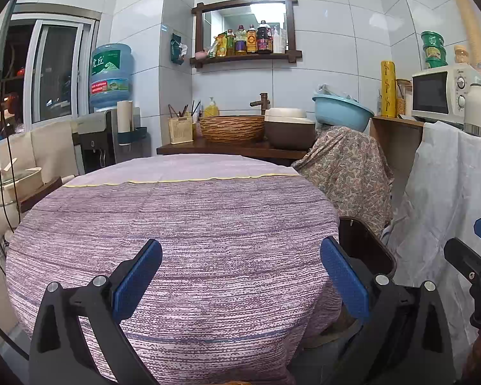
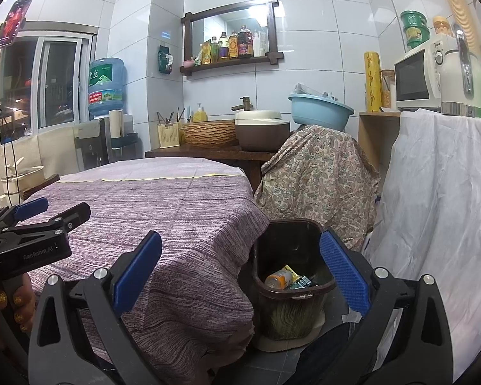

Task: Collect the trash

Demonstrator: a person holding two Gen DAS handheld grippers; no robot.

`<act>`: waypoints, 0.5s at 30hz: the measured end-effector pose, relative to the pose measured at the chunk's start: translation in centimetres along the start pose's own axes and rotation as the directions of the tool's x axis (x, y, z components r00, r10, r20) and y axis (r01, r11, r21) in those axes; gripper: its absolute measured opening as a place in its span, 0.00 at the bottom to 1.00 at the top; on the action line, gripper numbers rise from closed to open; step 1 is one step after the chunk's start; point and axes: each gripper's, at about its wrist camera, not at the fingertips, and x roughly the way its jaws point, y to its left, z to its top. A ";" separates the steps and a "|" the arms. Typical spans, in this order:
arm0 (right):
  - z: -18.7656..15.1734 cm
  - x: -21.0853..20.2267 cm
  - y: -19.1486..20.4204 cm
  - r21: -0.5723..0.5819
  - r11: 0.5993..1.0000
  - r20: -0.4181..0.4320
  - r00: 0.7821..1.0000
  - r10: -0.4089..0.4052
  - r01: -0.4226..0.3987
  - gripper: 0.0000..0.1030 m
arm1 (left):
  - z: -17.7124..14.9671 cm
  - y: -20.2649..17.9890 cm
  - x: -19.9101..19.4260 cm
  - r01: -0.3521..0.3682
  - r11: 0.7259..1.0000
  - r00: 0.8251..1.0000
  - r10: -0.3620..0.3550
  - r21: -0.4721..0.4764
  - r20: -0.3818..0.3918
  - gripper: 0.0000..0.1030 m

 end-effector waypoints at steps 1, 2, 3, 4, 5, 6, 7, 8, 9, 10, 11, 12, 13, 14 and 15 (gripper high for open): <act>0.1 0.0 0.0 0.000 1.000 0.000 1.000 0.000 0.000 0.95 | 0.0 0.0 0.0 0.001 1.000 1.000 -0.001 0.000 0.000 0.95; 0.1 0.0 0.0 0.001 1.000 -0.002 1.000 0.001 -0.001 0.95 | 0.0 0.0 0.0 0.000 1.000 1.000 0.000 0.001 -0.001 0.95; 0.0 0.0 0.0 0.001 1.000 -0.003 1.000 0.002 -0.002 0.95 | 0.0 0.0 0.0 0.002 1.000 1.000 -0.002 0.000 -0.002 0.95; 0.0 0.1 0.0 0.002 1.000 -0.004 1.000 0.003 -0.003 0.95 | 0.0 0.0 0.0 0.003 1.000 1.000 -0.003 0.001 -0.002 0.95; 0.0 0.1 0.0 0.001 1.000 -0.005 1.000 0.004 -0.004 0.95 | 0.1 0.0 0.1 0.004 1.000 1.000 -0.004 0.001 -0.003 0.95; 0.0 0.1 0.0 0.001 1.000 -0.005 1.000 0.004 -0.004 0.95 | 0.0 0.0 0.1 0.003 1.000 1.000 -0.003 0.001 -0.003 0.95; 0.1 0.1 0.0 0.001 1.000 -0.005 1.000 0.004 -0.004 0.95 | 0.1 0.0 0.1 0.003 1.000 1.000 -0.003 0.001 -0.004 0.95; 0.0 0.1 0.1 0.002 1.000 -0.004 1.000 0.004 -0.004 0.95 | 0.1 0.0 0.1 0.004 1.000 1.000 -0.004 0.001 -0.004 0.95; 0.0 0.1 0.1 0.002 1.000 -0.005 1.000 0.004 -0.004 0.95 | 0.1 0.0 0.0 0.004 1.000 1.000 -0.004 0.001 -0.003 0.95; 0.1 0.1 0.1 0.001 1.000 -0.005 1.000 0.004 -0.004 0.95 | 0.1 0.0 0.0 0.004 1.000 1.000 -0.004 0.001 -0.002 0.95; 0.0 0.1 0.1 0.002 1.000 -0.005 1.000 0.004 -0.004 0.95 | 0.1 0.0 0.1 0.004 1.000 1.000 -0.004 0.001 -0.003 0.95; 0.1 0.1 0.1 0.002 1.000 -0.005 1.000 0.004 -0.004 0.95 | 0.1 0.0 0.0 0.003 1.000 1.000 -0.003 0.001 -0.003 0.95; 0.1 0.1 0.1 0.002 1.000 -0.005 1.000 0.003 -0.003 0.95 | 0.1 0.0 0.0 0.002 1.000 1.000 -0.002 0.001 -0.002 0.95; 0.0 0.1 0.1 0.001 1.000 -0.005 1.000 0.003 -0.003 0.95 | 0.1 0.0 0.1 0.002 1.000 1.000 -0.002 0.001 -0.002 0.95; 0.1 0.1 0.1 0.002 1.000 -0.005 1.000 0.003 -0.003 0.95 | 0.1 0.0 0.1 0.003 1.000 1.000 -0.003 0.001 -0.003 0.95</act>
